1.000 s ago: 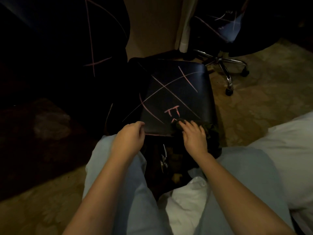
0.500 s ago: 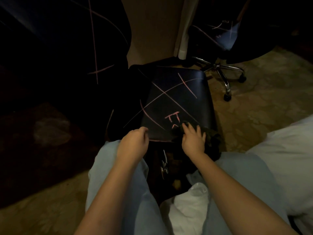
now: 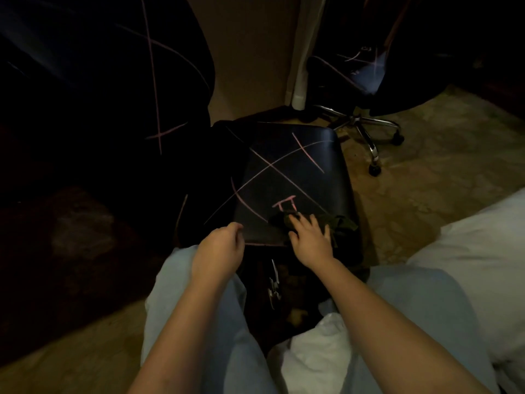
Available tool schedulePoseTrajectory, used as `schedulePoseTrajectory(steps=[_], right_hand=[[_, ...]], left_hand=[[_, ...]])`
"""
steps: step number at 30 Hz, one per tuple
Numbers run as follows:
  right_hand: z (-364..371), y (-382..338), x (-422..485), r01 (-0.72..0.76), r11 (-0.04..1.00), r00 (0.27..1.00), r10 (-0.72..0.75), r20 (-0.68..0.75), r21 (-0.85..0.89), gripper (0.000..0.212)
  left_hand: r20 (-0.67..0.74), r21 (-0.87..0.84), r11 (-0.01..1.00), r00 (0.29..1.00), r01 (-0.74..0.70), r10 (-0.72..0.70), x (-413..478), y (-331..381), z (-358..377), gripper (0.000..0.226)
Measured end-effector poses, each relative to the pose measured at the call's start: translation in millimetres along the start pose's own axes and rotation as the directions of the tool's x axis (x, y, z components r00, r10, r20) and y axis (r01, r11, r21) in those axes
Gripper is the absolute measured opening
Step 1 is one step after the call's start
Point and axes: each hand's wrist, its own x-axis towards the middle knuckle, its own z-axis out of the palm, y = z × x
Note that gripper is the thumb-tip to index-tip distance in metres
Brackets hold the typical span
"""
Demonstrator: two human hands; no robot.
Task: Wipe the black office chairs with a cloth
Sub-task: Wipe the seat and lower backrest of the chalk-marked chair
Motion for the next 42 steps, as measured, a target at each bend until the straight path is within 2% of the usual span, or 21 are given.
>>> schedulePoseTrajectory(steps=[4,10,12,14,17,21,24,28,33,36,40,42], right_hand=[[-5,26,-6,-0.069,0.995,0.993,0.074,-0.087,0.068,0.046],[-2,65,-10,-0.060,0.973,0.958,0.119,-0.262,0.223,0.046],[0,69,-9,-0.051,0.958,0.951,0.132,-0.278,0.281,0.045],[-1,62,-7,-0.090,0.949,0.952,0.171,-0.255,0.302,0.047],[0,36,-6,-0.129,0.977,0.967,0.162,-0.197,0.172,0.051],[7,-11,-9,0.041,0.999,0.998,-0.039,-0.055,0.034,0.056],[14,-29,-12,0.192,0.981,0.980,-0.192,0.052,0.006,0.056],[8,-10,-9,0.214,0.976,0.975,-0.215,0.050,0.027,0.055],[-5,42,-8,0.078,0.989,0.993,-0.066,-0.096,0.122,0.052],[-11,78,-8,0.028,0.959,0.985,0.022,-0.172,0.282,0.051],[-19,112,-10,-0.186,0.852,0.945,0.291,-0.146,0.489,0.047],[-21,118,-7,-0.219,0.820,0.928,0.343,-0.147,0.528,0.045]], left_hand=[[-0.008,0.001,1.000,1.000,0.004,-0.004,-2,4,0,0.033],[-0.001,0.000,1.000,1.000,-0.004,0.004,-2,2,-2,0.033],[0.003,0.001,1.000,1.000,-0.004,0.004,-1,1,-2,0.033],[0.005,0.005,1.000,1.000,-0.004,0.004,-1,0,-1,0.033],[0.007,0.002,1.000,1.000,-0.006,0.006,-2,-1,-1,0.032],[0.016,0.018,1.000,1.000,-0.015,0.015,-1,0,0,0.033],[0.020,0.027,0.999,1.000,-0.018,0.017,1,2,2,0.033],[0.005,0.021,0.999,0.999,-0.032,0.032,-1,4,3,0.033],[0.015,0.024,0.999,1.000,-0.025,0.025,-2,7,3,0.033],[0.027,0.038,0.999,1.000,-0.016,0.015,-2,8,3,0.032],[0.027,0.051,0.998,0.999,-0.031,0.030,-3,8,2,0.032],[0.029,0.051,0.998,0.999,-0.036,0.034,-3,9,2,0.032]])
